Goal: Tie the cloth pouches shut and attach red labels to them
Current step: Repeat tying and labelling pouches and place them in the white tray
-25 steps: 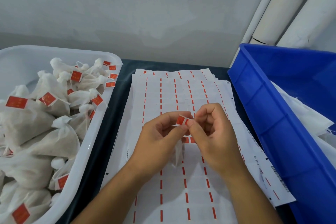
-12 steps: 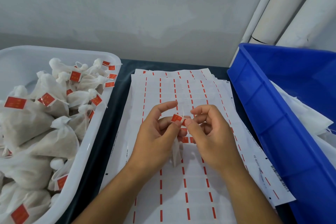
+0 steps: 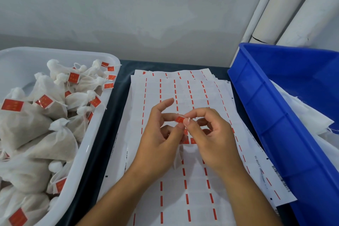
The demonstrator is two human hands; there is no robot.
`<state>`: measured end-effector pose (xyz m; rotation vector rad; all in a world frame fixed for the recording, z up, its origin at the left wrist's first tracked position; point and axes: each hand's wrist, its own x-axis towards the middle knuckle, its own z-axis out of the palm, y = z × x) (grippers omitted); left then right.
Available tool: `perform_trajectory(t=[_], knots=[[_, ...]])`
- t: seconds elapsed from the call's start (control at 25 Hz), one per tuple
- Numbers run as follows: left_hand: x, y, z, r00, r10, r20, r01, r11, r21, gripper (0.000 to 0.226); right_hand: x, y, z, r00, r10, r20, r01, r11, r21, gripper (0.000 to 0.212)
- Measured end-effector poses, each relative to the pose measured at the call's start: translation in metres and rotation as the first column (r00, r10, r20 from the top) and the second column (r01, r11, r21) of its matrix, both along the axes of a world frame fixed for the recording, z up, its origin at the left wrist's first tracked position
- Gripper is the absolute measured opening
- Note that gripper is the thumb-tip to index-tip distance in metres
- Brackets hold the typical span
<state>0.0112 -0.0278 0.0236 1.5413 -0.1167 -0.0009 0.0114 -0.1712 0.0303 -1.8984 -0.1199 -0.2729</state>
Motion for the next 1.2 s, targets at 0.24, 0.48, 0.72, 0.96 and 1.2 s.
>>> perform_trajectory(t=[0.24, 0.48, 0.72, 0.96, 1.2], knots=[[-0.0049, -0.0020, -0.0006, 0.979, 0.128, 0.159, -0.157, 0.971, 0.182, 0.043, -0.0006, 0.0025, 0.0011, 0.993, -0.083, -0.088, 0.100, 0.972, 0.211, 0.014], [-0.0065, -0.0049, -0.0011, 0.913, 0.215, 0.347, -0.328, 0.894, 0.306, 0.018, -0.0010, 0.0060, 0.0021, 0.983, -0.115, -0.146, 0.158, 0.930, 0.331, 0.029], [-0.0066, -0.0031, -0.0019, 0.911, 0.252, 0.327, -0.358, 0.878, 0.319, 0.024, -0.0016, 0.0043, 0.0045, 0.984, -0.098, -0.149, 0.142, 0.936, 0.322, 0.042], [-0.0018, 0.0006, -0.0039, 0.938, 0.262, 0.228, -0.321, 0.905, 0.280, 0.013, -0.0021, 0.0056, 0.0023, 0.994, -0.068, -0.089, 0.090, 0.958, 0.272, 0.029], [0.0024, 0.0015, -0.0054, 0.965, 0.216, 0.152, -0.251, 0.929, 0.273, 0.012, -0.0010, 0.0004, 0.0041, 0.997, 0.021, -0.072, -0.012, 0.991, 0.130, 0.020]])
